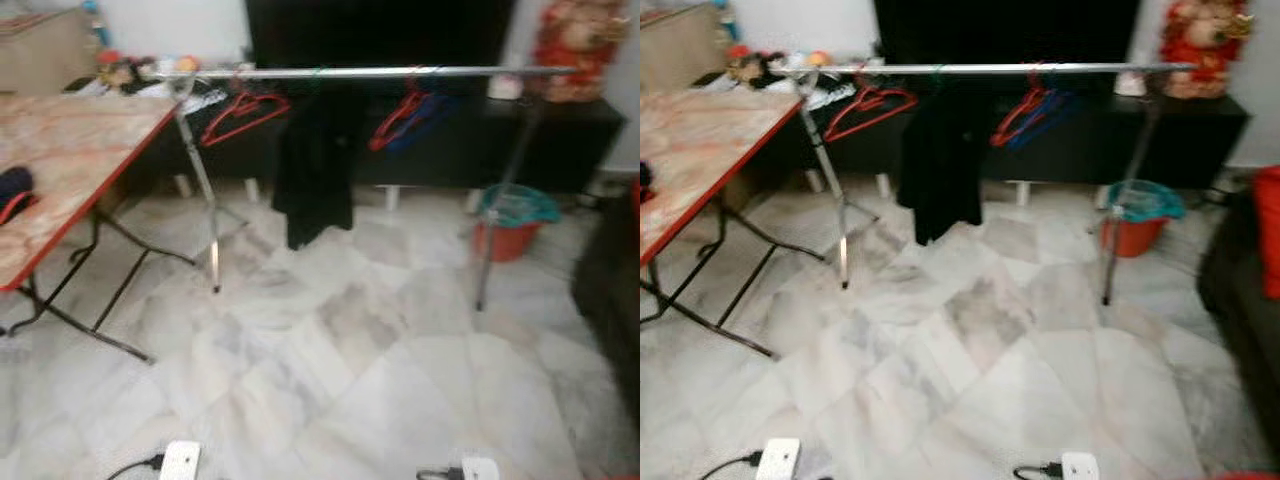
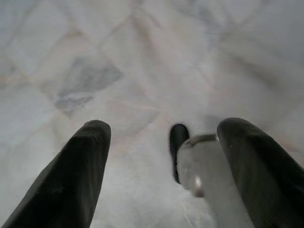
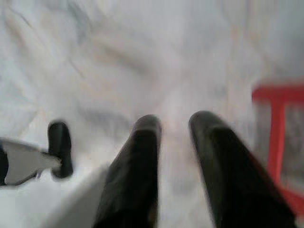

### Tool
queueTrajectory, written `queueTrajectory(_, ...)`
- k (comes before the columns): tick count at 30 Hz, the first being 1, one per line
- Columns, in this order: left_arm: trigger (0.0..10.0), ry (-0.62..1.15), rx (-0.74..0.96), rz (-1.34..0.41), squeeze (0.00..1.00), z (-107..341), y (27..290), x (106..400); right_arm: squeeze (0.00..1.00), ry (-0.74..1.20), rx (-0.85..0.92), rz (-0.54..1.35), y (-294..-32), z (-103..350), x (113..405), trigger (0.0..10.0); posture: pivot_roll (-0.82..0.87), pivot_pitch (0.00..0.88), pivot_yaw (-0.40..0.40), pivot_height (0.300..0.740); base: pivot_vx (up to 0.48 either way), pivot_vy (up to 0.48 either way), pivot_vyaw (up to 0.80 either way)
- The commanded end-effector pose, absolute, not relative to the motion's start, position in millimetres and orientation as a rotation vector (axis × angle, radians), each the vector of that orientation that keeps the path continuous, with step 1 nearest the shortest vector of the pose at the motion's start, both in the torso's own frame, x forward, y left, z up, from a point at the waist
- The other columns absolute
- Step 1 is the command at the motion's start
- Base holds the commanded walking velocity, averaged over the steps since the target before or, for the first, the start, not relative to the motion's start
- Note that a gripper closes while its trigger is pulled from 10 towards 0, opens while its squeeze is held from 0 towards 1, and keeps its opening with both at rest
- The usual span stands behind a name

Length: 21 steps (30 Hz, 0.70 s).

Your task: Hang hanger

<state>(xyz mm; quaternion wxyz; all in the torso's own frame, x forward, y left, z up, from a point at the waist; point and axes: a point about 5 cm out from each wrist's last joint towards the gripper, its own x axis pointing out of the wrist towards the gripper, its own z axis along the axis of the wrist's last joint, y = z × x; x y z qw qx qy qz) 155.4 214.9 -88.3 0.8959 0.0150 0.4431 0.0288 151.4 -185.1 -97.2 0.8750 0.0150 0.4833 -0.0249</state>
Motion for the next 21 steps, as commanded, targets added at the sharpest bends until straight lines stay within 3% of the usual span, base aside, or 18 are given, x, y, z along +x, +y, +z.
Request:
queueTrajectory(1,10.0,0.92,0.026,0.052,0.0,-88.4,211.1,157.4,0.0,1.004,0.055,-0.062,-172.5,-95.3,160.9,10.0,-0.07,0.024,-0.001,0.74,0.0,0.0,0.0)
queueTrajectory(11,10.0,0.92,0.019,0.041,0.0,-88.5,210.0,157.6,0.0,1.004,0.056,-0.083,-171.4,-95.2,161.5,10.0,-0.07,0.026,-0.003,0.74,0.0,0.0,0.0)
queueTrajectory(21,10.0,0.924,0.022,0.036,0.0,-88.5,210.4,157.6,0.0,1.007,0.052,-0.094,-174.7,-92.8,167.6,10.0,-0.07,0.026,-0.001,0.74,0.0,0.0,-0.71)
